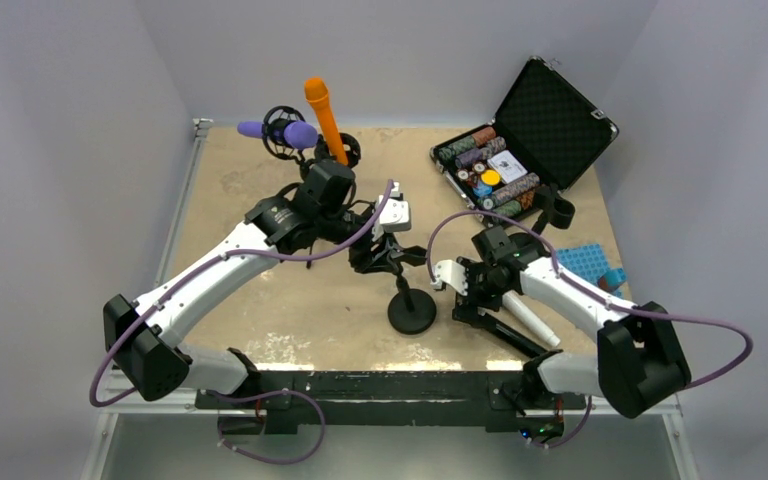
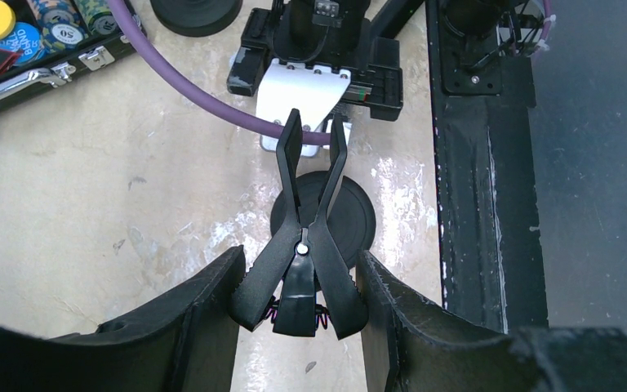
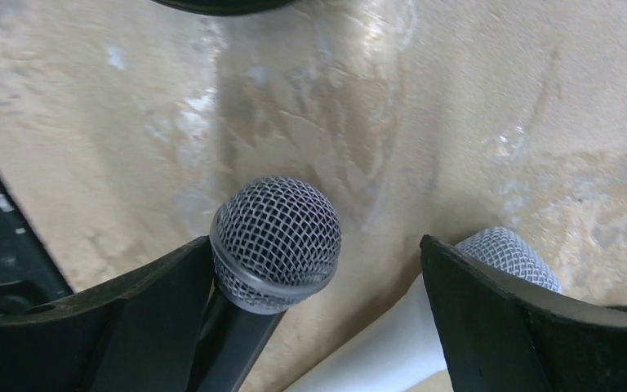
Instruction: Remove the microphone from the stand
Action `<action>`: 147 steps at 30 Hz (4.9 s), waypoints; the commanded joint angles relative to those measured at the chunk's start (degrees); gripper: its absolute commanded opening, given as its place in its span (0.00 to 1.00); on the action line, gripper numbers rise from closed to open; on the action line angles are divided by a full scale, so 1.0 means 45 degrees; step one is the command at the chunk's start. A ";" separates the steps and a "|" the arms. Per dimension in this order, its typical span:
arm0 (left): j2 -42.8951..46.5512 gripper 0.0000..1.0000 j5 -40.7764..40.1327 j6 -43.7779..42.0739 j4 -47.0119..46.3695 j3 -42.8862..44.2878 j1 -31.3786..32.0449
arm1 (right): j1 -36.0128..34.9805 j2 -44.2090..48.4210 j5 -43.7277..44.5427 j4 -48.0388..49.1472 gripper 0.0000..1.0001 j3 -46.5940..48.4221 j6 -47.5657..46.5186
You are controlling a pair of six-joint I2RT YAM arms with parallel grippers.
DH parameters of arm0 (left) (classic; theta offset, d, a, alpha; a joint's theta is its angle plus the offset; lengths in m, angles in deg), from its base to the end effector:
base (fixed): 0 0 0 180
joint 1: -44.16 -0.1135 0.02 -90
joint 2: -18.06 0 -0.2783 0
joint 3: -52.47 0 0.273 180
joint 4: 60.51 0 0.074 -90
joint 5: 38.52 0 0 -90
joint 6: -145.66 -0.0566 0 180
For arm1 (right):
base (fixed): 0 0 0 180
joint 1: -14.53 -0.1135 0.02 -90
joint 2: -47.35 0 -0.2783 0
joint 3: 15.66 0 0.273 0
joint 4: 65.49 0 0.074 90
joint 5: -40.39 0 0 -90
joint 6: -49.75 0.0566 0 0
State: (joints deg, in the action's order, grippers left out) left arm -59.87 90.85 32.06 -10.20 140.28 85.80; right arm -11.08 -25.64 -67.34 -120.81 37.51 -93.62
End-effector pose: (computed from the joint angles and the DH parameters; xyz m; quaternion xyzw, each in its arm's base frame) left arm 0.2156 -0.2397 0.3561 0.5797 0.6439 -0.3639 0.3419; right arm 0.1983 0.1142 0.1634 -0.6385 0.7434 0.1177 0.1607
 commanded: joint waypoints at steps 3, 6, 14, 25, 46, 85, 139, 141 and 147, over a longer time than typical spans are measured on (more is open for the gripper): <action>0.0375 0.14 -0.0173 -0.0879 0.0226 0.0277 0.0138 | -0.0015 0.0843 0.1764 0.2224 0.98 -0.0719 0.0236; 0.0267 0.15 -0.0171 -0.0929 0.0150 0.0310 0.0159 | 0.0300 0.0811 0.2151 0.2225 0.98 -0.0604 0.0549; -0.0096 0.24 0.0019 0.0031 -0.0610 0.0320 0.0199 | 0.2321 0.1653 -0.0496 0.0287 0.99 0.1202 0.0637; -0.0730 0.08 0.0393 0.0440 -0.1246 0.0375 0.0252 | 0.2350 0.2928 -0.7944 -0.1432 0.98 0.5703 0.4100; -0.0522 0.00 -0.0114 0.1212 -0.3403 -0.1123 0.0413 | 0.0587 0.0235 -0.9310 -0.2207 0.62 0.7737 0.2193; 0.0562 1.00 -0.1934 0.1948 -0.4328 -0.2726 0.0295 | 0.0928 0.0199 -0.6642 -0.0344 0.00 0.5973 0.3120; 0.0872 1.00 -0.2205 0.2682 -0.4398 -0.2509 0.0177 | 0.6166 0.2833 -0.2235 0.3671 0.00 0.3265 0.5457; 0.0855 1.00 -0.2217 0.2656 -0.4392 -0.2509 0.0178 | 0.6196 0.2807 -0.2224 0.3658 0.00 0.3182 0.5399; 0.0940 1.00 -0.2244 0.2479 -0.4150 -0.2421 0.0173 | 0.6198 0.2174 -0.3271 0.2443 0.47 0.4090 0.5458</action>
State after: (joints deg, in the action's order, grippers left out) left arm -56.07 80.60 43.12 -27.60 127.21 86.92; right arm 16.35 -14.56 -80.57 -105.64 52.35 -68.46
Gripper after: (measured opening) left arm 0.996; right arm 0.343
